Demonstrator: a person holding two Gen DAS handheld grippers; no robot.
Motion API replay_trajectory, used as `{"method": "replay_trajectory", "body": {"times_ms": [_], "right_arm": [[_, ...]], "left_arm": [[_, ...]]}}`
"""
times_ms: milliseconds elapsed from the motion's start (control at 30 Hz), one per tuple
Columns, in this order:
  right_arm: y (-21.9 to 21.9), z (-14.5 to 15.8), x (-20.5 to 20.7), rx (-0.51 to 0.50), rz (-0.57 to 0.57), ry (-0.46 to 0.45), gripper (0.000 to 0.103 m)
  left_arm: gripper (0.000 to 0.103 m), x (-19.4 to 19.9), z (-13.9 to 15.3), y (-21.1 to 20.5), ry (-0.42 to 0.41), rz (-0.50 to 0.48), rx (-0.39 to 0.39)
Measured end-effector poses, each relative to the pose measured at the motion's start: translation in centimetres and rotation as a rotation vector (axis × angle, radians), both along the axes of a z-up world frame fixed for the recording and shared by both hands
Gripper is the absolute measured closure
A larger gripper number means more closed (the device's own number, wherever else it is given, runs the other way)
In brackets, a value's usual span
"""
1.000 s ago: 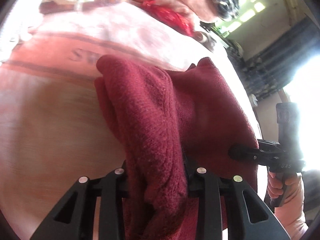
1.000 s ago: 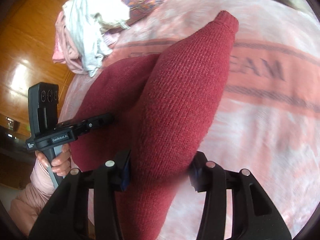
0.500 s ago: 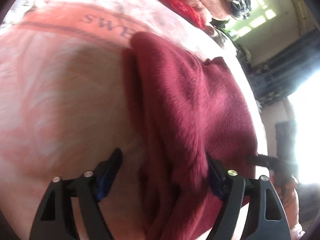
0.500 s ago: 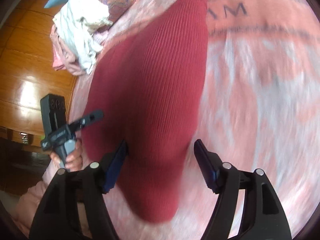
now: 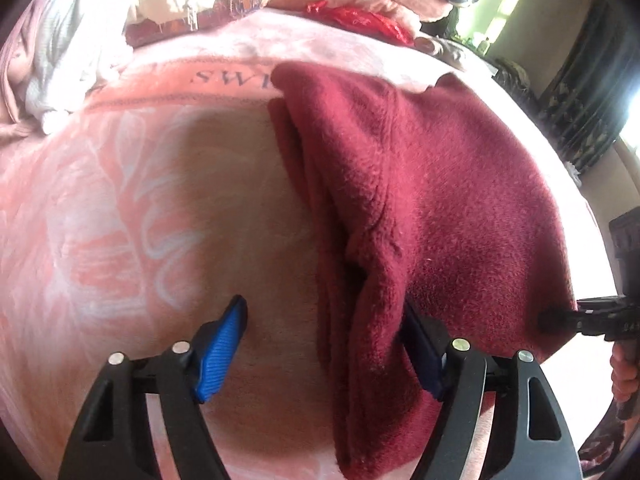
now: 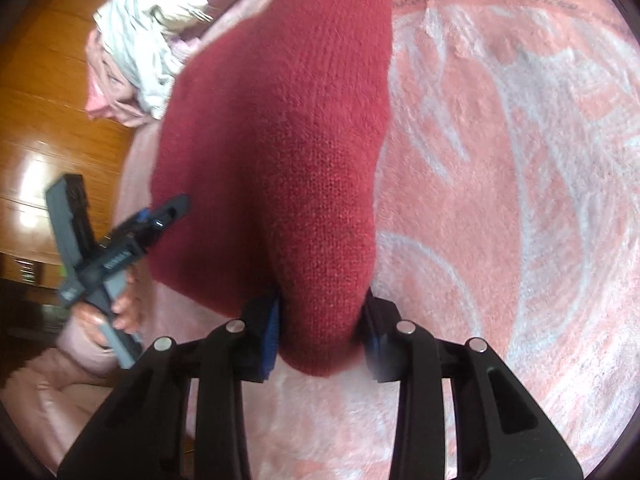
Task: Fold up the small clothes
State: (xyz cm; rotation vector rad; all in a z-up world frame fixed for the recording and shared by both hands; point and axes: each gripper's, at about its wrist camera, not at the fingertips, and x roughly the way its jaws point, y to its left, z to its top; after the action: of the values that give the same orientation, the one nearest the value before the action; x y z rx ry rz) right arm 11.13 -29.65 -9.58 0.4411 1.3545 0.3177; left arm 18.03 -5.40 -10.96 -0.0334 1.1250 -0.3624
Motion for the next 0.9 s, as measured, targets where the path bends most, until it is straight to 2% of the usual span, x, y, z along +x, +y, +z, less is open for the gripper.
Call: {"method": "replay_trajectory", "body": {"times_ms": [67,200,300,367,433,500,567,700,767,833,900], "right_arm": [[0.0,-0.3,0.0,-0.013,-0.002,-0.02,0.07],[1.0,-0.3,-0.5,-0.063,0.008,-0.068,0.069],[1.5,-0.1,-0.5,-0.082,0.009,-0.083,0.066],[2.1,0.4,-0.1,-0.09,0.0,-0.074,0.061],[1.7,1.9,-0.5,-0.155,-0.027,-0.073,0.036],[1.9,4.0,-1.2,-0.218,-0.038,-0.105,0.036],[2.2,6.0,-2.1,-0.255,-0.05,-0.111,0.037],[2.9,9.7,-4.0,-0.249,-0.089,-0.124,0.037],[3.5,11.8,-5.3,-0.28,-0.094,-0.159,0.036],[4.1,13.8,-6.9,-0.311,-0.106,-0.208,0.026],[4.7,15.2,-8.3,-0.319,-0.122,-0.238,0.025]], "left_arm": [[0.027,0.0,-0.6,0.2,0.005,0.004,-0.006],[0.026,-0.4,-0.8,-0.1,-0.037,-0.01,0.015],[0.025,-0.3,-0.8,0.1,-0.026,-0.002,0.007],[0.025,-0.3,-0.3,0.3,-0.007,0.022,-0.013],[0.023,-0.4,0.6,1.0,0.03,0.07,-0.03],[0.023,-0.7,1.8,1.7,0.062,0.129,-0.038],[0.023,-1.5,3.6,2.2,0.067,0.17,-0.005],[0.016,-3.5,7.8,2.2,0.042,0.241,0.098],[0.013,-4.7,9.4,1.8,0.035,0.256,0.109],[0.007,-6.4,11.3,1.1,0.019,0.238,0.098],[0.004,-7.8,12.1,0.7,-0.005,0.212,0.109]]}}
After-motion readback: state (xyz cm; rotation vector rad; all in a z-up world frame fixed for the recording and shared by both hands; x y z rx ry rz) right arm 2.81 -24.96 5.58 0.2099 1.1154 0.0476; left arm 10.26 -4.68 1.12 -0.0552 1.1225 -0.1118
